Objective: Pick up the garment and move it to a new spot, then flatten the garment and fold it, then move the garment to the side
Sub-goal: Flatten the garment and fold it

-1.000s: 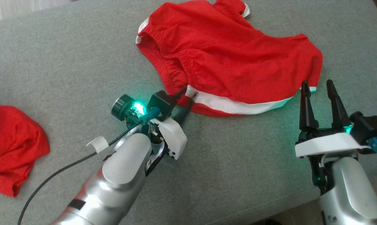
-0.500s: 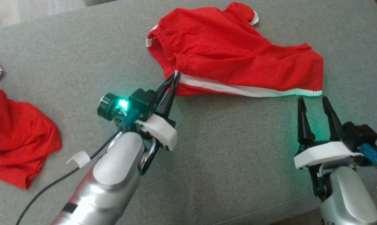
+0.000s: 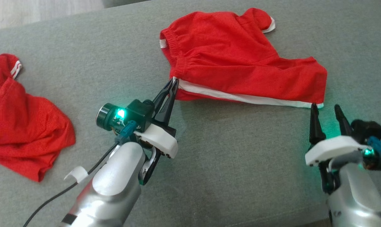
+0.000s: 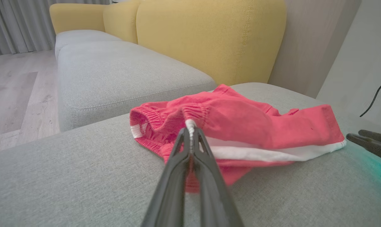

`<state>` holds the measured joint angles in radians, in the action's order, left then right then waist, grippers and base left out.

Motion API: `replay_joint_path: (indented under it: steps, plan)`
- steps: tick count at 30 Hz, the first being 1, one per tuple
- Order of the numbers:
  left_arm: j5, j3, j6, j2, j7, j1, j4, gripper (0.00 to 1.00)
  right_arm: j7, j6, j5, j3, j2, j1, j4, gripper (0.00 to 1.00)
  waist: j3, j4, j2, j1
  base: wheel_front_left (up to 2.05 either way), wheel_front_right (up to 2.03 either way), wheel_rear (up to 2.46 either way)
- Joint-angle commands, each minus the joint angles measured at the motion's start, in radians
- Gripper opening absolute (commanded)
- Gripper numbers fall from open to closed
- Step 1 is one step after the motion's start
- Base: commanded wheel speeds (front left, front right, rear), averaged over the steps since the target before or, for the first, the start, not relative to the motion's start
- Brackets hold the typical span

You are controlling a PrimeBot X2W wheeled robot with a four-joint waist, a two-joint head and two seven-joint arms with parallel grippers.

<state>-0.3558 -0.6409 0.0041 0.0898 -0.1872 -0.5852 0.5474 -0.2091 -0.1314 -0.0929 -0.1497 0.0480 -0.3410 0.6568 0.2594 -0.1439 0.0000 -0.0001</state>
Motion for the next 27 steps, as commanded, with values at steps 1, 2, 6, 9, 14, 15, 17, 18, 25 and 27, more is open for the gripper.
replay_joint_path:
  steps: [1, 2, 6, 9, 14, 15, 17, 18, 25, 27]
  plan:
    - [-0.009, 0.033, 0.011, 0.02, -0.009, -0.011, -0.036, 0.0, -0.002, 0.001, 0.011, 0.013, 0.002, -0.038, -0.007, 1.0, 0.003, 0.007, 0.0, 0.0001, 0.0, 0.0, 0.0]
    - [-0.009, 0.032, 0.012, 0.021, -0.008, -0.011, -0.039, 0.0, 0.0, 0.001, 0.017, 0.008, 0.002, -0.049, 0.007, 1.0, 0.006, 0.01, 0.0, 0.0001, 0.0, 0.0, 0.0]
    - [-0.01, 0.028, 0.016, 0.023, -0.005, -0.013, -0.05, 0.0, 0.008, 0.001, 0.046, -0.016, 0.002, -0.088, 0.063, 1.0, 0.018, 0.023, 0.0, 0.0001, 0.0, 0.0, 0.0]
    - [-0.012, 0.025, 0.017, 0.024, -0.003, -0.015, -0.054, 0.0, 0.015, 0.001, 0.072, -0.026, 0.002, -0.108, 0.096, 1.0, 0.022, 0.03, 0.0, 0.0001, 0.0, 0.0, 0.0]
    - [-0.016, 0.022, 0.02, 0.027, -0.001, -0.016, -0.056, 0.0, 0.02, 0.001, 0.096, -0.022, 0.002, -0.123, 0.138, 1.0, 0.022, 0.032, 0.0, 0.0001, 0.0, 0.0, 0.0]
    - [-0.017, 0.023, 0.021, 0.028, -0.001, -0.016, -0.056, 0.0, 0.02, 0.001, 0.099, -0.018, 0.002, -0.124, 0.144, 1.0, 0.022, 0.031, 0.0, 0.0001, 0.0, 0.0, 0.0]
    - [-0.019, 0.023, 0.023, 0.029, 0.0, -0.016, -0.056, 0.0, 0.019, 0.001, 0.102, -0.008, 0.002, -0.128, 0.157, 1.0, 0.02, 0.029, 0.0, 0.0001, 0.0, 0.0, 0.0]
    - [-0.021, 0.023, 0.024, 0.03, 0.0, -0.016, -0.055, 0.0, 0.019, 0.001, 0.103, -0.003, 0.002, -0.13, 0.162, 1.0, 0.019, 0.027, 0.0, 0.0001, 0.0, 0.0, 0.0]
    - [-0.029, 0.026, 0.03, 0.037, -0.001, -0.013, -0.051, 0.0, 0.009, 0.001, 0.111, 0.031, 0.002, -0.135, 0.166, 0.0, 0.007, 0.018, 0.0, 0.0001, 0.0, 0.0, 0.0]
    - [-0.034, 0.03, 0.033, 0.042, -0.005, -0.01, -0.051, 0.0, 0.004, 0.001, 0.102, 0.045, 0.002, -0.135, 0.152, 0.0, -0.004, 0.015, 0.0, 0.0001, 0.0, 0.0, 0.0]
